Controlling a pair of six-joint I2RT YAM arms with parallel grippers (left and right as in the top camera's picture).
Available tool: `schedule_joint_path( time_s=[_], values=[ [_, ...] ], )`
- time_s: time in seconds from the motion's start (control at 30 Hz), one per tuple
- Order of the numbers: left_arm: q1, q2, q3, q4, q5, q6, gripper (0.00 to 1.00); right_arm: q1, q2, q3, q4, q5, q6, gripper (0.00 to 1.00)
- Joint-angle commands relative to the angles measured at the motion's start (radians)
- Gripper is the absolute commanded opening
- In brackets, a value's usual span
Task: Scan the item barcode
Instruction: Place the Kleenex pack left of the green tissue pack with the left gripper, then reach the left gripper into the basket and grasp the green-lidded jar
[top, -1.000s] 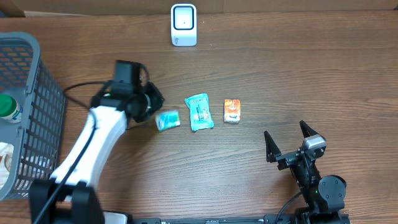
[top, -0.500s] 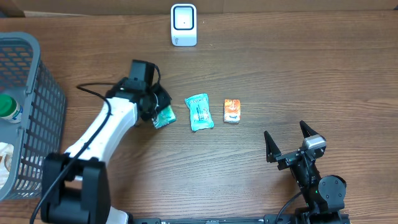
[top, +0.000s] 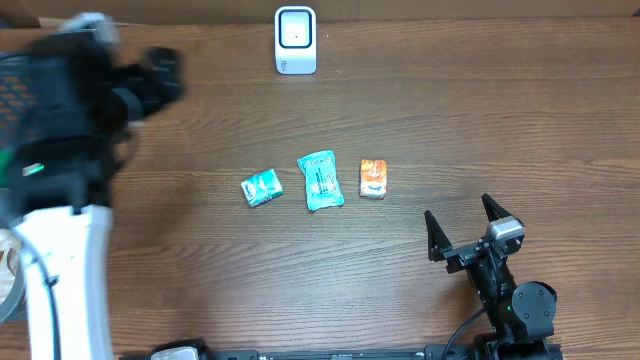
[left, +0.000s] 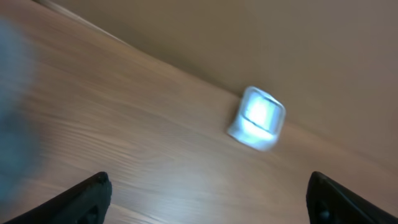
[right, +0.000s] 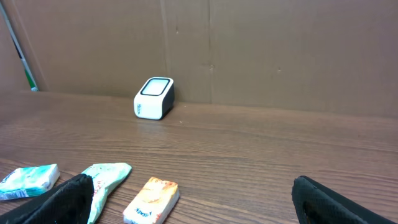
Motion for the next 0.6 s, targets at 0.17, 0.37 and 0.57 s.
schedule_joint_path(
  time_s=[0.17, 0.37, 0.57],
  values=[
    [0.396, 0.053, 0.016, -0.051, -0.169, 0.132, 0.91, 0.004, -0.011, -0.010, 0.003, 0.000, 0.002, 1.00],
    [0.515, 0.174, 0.015, -0.089, -0.170, 0.236, 0.92, 0.004, -0.011, -0.010, 0.003, 0.000, 0.002, 1.00],
    [0.560, 0.301, 0.015, -0.075, -0.169, 0.409, 0.87, 0.004, -0.011, -0.010, 0.003, 0.000, 0.002, 1.00]
  ],
)
